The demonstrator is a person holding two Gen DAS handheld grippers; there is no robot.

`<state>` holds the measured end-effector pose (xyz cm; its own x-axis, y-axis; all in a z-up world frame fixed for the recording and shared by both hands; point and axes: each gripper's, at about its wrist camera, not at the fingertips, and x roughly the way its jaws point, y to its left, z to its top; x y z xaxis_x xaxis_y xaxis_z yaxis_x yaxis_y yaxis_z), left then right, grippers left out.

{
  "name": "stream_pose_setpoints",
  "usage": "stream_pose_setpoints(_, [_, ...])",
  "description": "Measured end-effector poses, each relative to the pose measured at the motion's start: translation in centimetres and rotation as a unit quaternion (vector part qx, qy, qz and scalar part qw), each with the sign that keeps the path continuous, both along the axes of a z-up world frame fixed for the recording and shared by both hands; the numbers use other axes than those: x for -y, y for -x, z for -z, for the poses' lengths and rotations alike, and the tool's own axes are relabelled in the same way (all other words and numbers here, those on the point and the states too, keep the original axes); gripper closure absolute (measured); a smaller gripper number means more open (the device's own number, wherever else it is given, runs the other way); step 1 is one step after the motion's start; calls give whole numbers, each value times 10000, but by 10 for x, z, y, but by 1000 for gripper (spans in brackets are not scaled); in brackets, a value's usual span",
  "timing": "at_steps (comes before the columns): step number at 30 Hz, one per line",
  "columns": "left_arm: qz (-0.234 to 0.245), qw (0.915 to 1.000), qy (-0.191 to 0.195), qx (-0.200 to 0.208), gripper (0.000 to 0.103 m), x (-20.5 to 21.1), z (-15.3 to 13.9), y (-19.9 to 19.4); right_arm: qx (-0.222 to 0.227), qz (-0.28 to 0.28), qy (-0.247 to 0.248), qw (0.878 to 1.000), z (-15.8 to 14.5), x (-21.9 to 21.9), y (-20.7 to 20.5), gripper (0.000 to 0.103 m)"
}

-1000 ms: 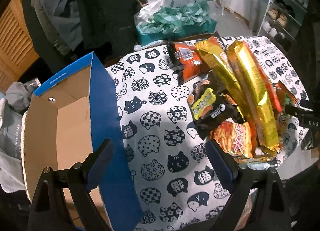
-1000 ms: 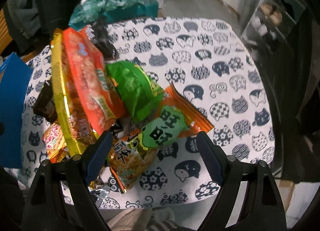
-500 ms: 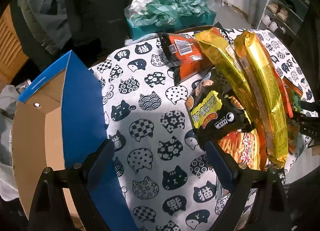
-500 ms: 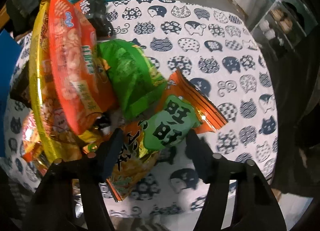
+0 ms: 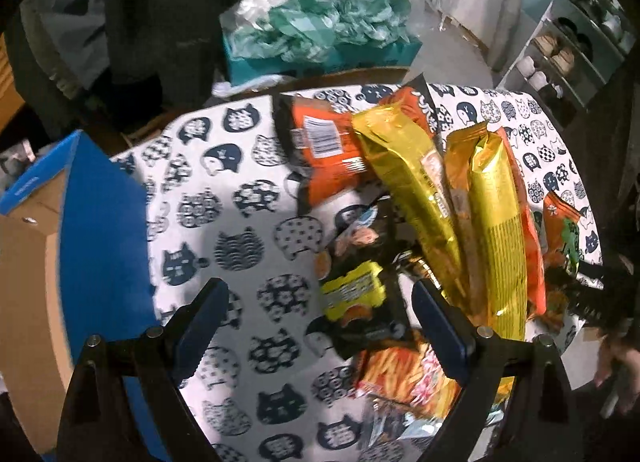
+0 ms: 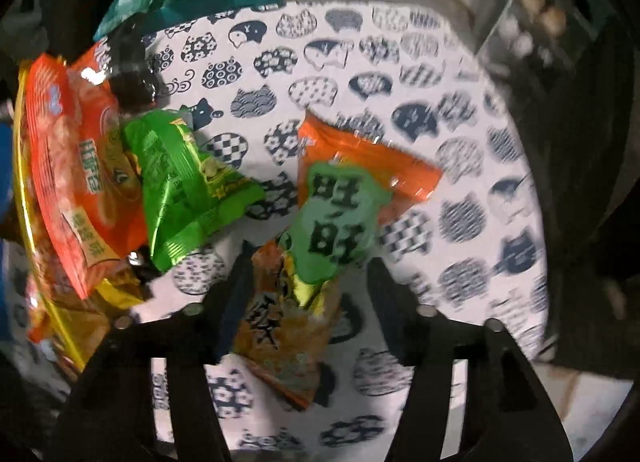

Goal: Organize snacks

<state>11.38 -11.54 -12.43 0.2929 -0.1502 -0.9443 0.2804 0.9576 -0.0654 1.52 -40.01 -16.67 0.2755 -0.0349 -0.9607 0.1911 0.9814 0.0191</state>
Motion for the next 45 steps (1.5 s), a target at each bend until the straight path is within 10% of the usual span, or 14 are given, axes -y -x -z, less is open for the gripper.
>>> stream_pose_setpoints(13, [318, 9982, -286, -414, 9, 21, 52, -21, -29, -355, 41, 9994, 25, -10, -12, 47])
stream_pose_setpoints(15, [348, 9982, -195, -449, 16, 20, 56, -23, -10, -423, 81, 9991, 25, -12, -15, 54])
stream_pose_setpoints(17, [406, 9977, -164, -518, 47, 19, 60, -23, -2, -477, 94, 9988, 26, -15, -18, 61])
stream_pose_setpoints(22, [441, 9977, -375, -358, 59, 20, 58, -16, 45, -594, 193, 9980, 20, -17, -18, 67])
stream_pose_setpoints(45, [696, 9937, -635, 604, 60, -6, -25, 48, 1001, -1104, 422, 9879, -77, -28, 13, 68])
